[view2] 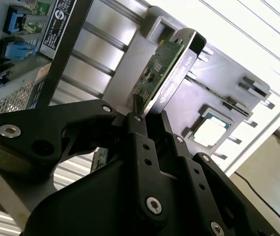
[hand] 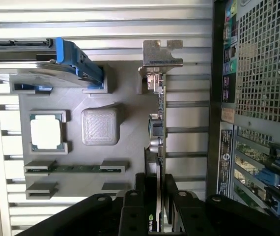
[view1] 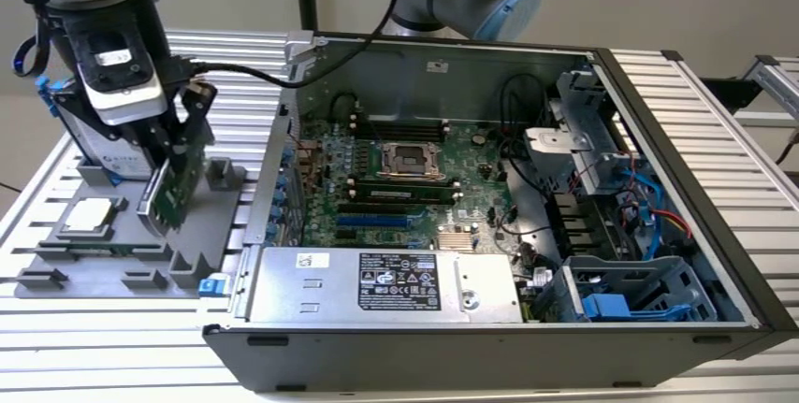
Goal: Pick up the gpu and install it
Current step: 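Pick up the gpu and move the gpu toward the slot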
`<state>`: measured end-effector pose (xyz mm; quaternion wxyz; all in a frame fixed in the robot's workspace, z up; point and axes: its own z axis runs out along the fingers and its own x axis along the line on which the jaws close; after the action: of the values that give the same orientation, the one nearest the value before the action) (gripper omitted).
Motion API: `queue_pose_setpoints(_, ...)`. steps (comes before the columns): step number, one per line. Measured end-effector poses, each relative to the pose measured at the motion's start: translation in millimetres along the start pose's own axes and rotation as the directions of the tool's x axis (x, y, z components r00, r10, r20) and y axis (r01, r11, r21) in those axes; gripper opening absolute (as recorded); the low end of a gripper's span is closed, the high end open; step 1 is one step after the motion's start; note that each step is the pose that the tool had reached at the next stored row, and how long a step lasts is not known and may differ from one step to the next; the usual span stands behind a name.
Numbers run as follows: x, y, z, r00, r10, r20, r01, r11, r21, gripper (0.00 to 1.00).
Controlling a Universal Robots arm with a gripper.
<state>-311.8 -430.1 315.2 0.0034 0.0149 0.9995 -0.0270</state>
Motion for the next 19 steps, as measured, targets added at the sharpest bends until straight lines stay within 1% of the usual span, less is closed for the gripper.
queue_pose_setpoints(19,-0.2,-1.3,-23.6,1.0,0.0,0.0,0.0,1.0,0.0,0.0)
